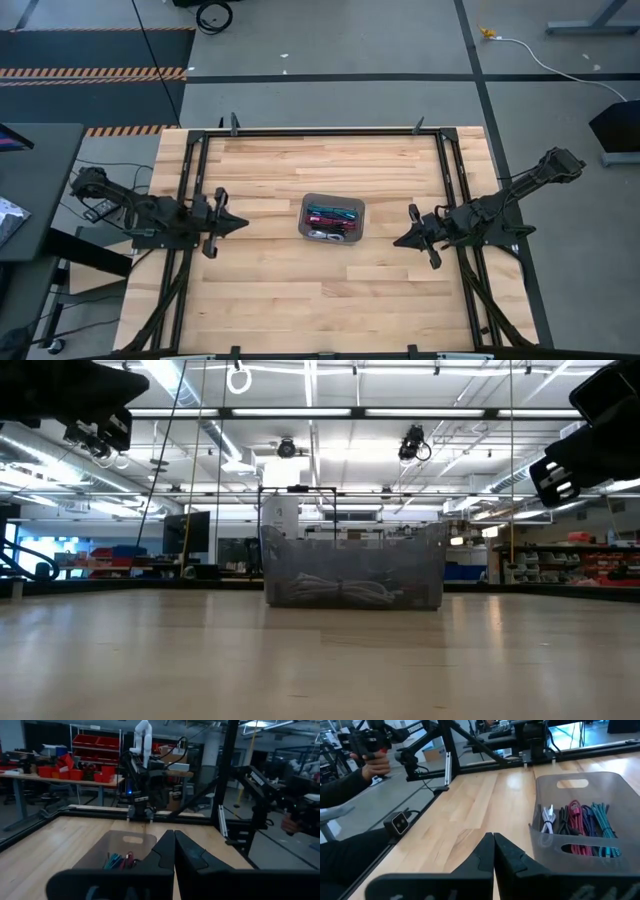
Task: Pick and place USB-C Cables
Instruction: Return to Home Position
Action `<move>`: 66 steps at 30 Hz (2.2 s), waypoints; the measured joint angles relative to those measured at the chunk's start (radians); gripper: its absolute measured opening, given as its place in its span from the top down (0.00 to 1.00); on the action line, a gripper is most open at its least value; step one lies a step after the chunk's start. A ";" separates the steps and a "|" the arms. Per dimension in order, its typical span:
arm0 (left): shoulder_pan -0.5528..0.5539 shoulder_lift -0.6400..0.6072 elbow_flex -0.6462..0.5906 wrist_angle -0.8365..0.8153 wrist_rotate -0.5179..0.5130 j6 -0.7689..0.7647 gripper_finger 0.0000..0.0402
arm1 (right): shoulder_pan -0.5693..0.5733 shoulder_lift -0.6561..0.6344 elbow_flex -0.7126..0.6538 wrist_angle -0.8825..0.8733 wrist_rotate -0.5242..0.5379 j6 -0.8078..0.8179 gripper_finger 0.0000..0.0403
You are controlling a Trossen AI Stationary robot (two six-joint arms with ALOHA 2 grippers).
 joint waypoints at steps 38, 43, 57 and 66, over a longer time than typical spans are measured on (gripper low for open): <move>0.055 0.003 0.002 0.119 0.222 0.183 0.98 | -0.003 0.004 0.000 0.047 0.044 -0.010 0.99; 0.055 0.003 0.002 0.102 0.172 0.238 0.98 | 0.004 0.004 0.000 0.053 0.044 -0.002 0.99; 0.055 -0.020 -0.013 0.012 -0.020 0.266 0.99 | 0.001 0.004 0.000 0.074 0.108 -0.120 0.99; 0.141 -0.097 -0.098 0.093 0.155 0.248 0.99 | -0.113 0.009 0.000 0.110 -0.067 -0.120 0.99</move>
